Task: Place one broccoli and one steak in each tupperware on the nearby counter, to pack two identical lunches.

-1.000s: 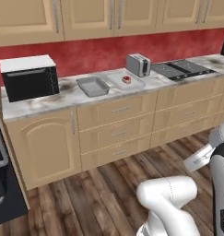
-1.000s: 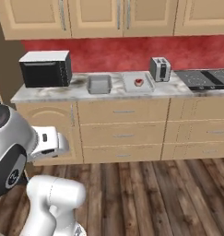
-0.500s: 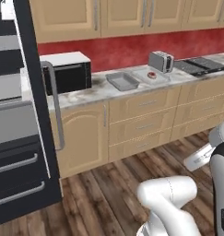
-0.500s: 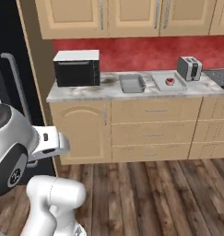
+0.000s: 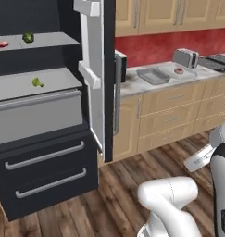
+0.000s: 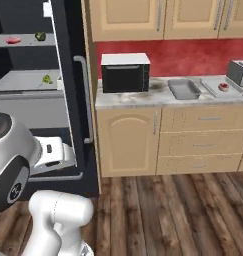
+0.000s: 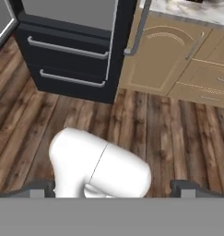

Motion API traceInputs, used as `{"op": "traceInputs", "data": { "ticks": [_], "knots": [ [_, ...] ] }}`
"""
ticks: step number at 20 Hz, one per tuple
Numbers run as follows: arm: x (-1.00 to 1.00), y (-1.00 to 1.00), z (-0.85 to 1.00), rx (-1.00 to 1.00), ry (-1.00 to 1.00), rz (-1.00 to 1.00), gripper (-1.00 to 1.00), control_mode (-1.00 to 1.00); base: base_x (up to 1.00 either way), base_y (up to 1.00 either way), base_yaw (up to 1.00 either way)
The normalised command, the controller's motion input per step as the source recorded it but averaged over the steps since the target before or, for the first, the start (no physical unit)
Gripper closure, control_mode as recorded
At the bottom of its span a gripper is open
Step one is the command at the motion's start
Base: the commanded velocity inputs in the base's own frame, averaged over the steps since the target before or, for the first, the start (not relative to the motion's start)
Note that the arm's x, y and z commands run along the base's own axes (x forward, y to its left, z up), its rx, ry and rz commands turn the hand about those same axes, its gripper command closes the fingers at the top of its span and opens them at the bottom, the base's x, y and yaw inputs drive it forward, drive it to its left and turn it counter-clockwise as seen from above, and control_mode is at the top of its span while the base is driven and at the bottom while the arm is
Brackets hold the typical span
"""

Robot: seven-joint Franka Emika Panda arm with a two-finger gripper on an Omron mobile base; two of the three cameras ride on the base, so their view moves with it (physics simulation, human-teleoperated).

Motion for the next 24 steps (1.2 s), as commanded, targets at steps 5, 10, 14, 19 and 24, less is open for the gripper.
{"op": "traceInputs", "data": {
  "ticks": [5, 10, 14, 19, 24],
  "knots": [
    [0.00, 0.00, 0.00, 0.00, 0.00, 0.00, -1.00, 1.00, 0.00, 1.00, 0.00],
    [0.00, 0.00, 0.00, 0.00, 0.00, 0.00, -1.00, 1.00, 0.10, 1.00, -0.01],
    [0.00, 0.00, 0.00, 0.00, 0.00, 0.00, -1.00, 1.00, 0.40, 0.85, -0.05],
    [0.00, 0.00, 0.00, 0.00, 0.00, 0.00, -1.00, 1.00, 0.66, 0.04, -0.01],
    [0.00, 0.00, 0.00, 0.00, 0.00, 0.00, -1.00, 1.00, 0.36, -0.25, 0.03]
  ]
}}
